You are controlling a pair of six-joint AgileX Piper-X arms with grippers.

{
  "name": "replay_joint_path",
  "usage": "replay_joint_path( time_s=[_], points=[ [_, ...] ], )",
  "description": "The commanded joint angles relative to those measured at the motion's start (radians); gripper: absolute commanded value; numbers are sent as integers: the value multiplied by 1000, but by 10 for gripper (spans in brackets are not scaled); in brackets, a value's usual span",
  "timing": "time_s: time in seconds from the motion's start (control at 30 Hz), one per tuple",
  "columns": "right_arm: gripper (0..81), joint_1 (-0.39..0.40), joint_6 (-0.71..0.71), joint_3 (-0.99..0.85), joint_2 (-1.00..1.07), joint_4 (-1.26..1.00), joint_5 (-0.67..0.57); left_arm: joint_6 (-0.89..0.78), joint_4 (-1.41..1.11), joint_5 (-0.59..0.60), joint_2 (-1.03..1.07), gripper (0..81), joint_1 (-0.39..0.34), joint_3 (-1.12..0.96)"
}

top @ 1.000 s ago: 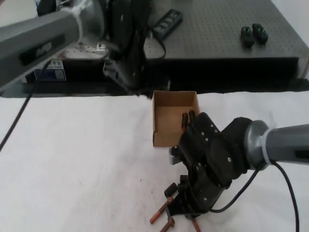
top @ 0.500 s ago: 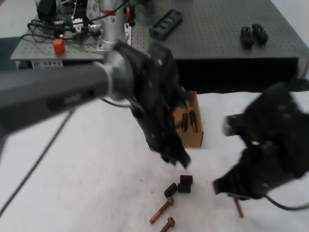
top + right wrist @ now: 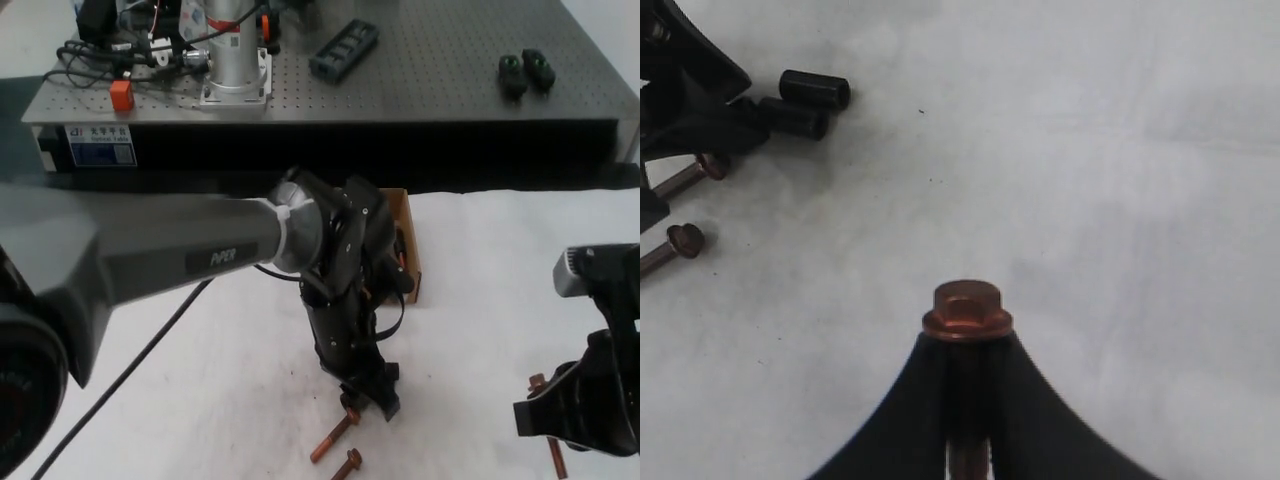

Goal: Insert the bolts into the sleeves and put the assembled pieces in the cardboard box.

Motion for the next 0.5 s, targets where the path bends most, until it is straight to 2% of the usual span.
replay_joint_path(
  time_s=[0.0,0.2,0.3,0.37,0.47],
  points=[
    [36,-6,-9,4,-29,26,-11,19,11,-36,5,283,-1,-7],
    [36,-6,-9,4,-29,24,-11,32,52,-38,30,272,-1,-7],
    [36,-6,-9,4,-29,21,-5,32,43,-38,31,156,-1,-7],
    [36,-6,-9,4,-29,15,-5,32,39,-38,31,21,-1,-14],
    [36,-6,-9,4,-29,-4,-11,10,45,-47,25,1,-1,-43]
  ],
)
